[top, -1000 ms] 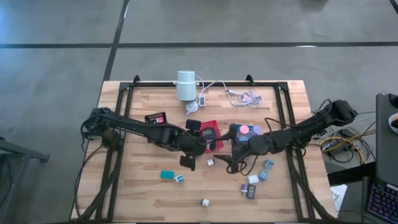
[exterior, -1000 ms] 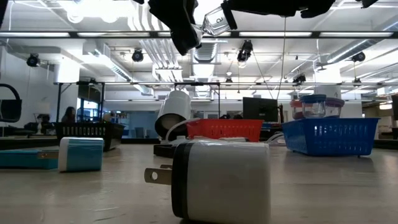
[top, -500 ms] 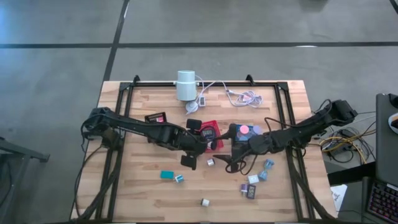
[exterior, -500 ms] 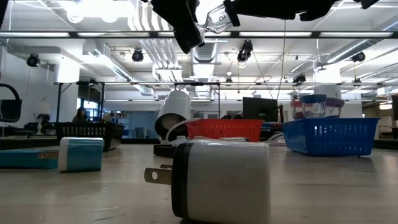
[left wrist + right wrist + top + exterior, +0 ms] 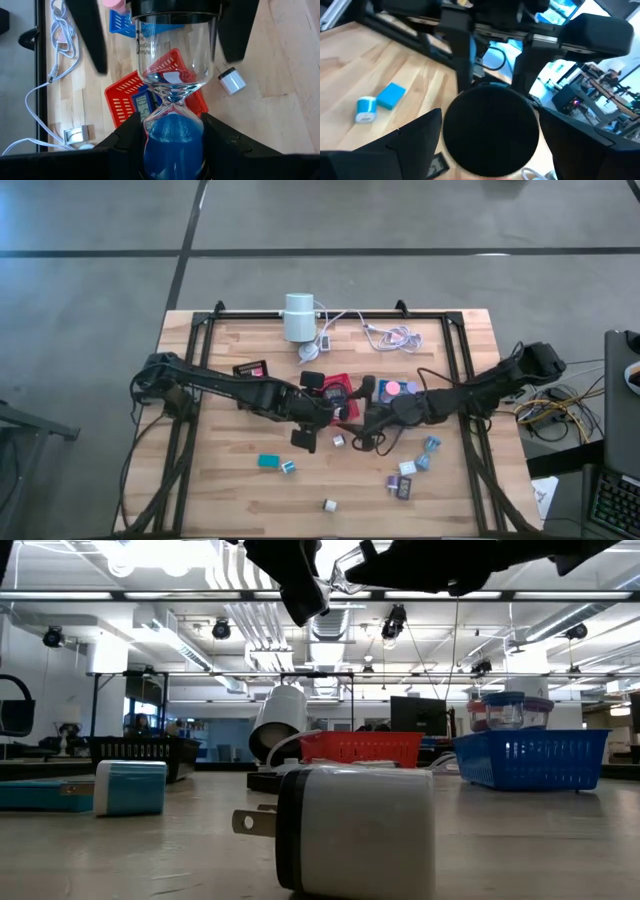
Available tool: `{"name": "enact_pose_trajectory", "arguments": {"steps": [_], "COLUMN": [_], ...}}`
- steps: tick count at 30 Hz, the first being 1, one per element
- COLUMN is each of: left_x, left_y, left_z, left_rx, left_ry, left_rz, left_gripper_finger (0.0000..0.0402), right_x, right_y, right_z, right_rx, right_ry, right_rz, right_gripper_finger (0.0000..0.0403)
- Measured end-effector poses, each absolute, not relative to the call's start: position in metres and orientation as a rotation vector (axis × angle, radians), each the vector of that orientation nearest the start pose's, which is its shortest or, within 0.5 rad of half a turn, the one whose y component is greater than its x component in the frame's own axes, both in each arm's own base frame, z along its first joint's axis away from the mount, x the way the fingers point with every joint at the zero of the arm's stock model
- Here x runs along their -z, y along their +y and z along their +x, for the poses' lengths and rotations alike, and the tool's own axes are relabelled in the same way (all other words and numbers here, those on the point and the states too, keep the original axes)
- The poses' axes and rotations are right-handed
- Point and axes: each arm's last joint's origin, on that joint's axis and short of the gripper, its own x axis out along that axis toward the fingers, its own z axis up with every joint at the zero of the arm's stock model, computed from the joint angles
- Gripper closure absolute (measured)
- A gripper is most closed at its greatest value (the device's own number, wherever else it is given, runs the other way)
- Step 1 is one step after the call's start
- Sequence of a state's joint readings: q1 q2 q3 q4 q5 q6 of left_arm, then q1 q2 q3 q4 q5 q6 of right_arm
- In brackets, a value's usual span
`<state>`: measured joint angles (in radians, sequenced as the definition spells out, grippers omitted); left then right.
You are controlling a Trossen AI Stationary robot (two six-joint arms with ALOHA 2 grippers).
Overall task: Pick & Place Office items
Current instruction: Put the black hourglass into the blue bin
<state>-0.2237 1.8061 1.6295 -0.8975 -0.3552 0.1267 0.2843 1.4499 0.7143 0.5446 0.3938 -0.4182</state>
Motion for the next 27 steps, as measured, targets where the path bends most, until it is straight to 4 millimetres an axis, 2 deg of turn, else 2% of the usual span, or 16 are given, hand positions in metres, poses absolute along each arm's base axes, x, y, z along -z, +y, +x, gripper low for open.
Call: {"name": "enact_pose_trajectory", "arguments": {"steps": [9,13,20,27], "left_x": [-0.2857,-0.2859,-0.286,-0.2854], "left_y": [-0.0733,-0.0734,-0.0735,-0.0735], "left_z": [0.3681,0.3685,0.3687,0.3686], "left_rx": [-0.064,-0.065,-0.068,-0.064], "left_ry": [1.081,1.076,1.073,1.075], "left_rz": [0.418,0.415,0.41,0.414], "left_gripper_finger": [0.0253,0.0253,0.0253,0.0253], "right_x": [-0.2315,-0.2306,-0.23,-0.2298], "right_y": [0.0741,0.0757,0.076,0.0757], "right_z": [0.2941,0.2936,0.2936,0.2936], "right_rx": [0.079,0.016,0.003,0.004], "right_ry": [0.166,0.169,0.172,0.174], "right_rz": [-0.447,-0.427,-0.411,-0.398], "right_gripper_finger": [0.0075,0.0086,0.0132,0.0199]}}
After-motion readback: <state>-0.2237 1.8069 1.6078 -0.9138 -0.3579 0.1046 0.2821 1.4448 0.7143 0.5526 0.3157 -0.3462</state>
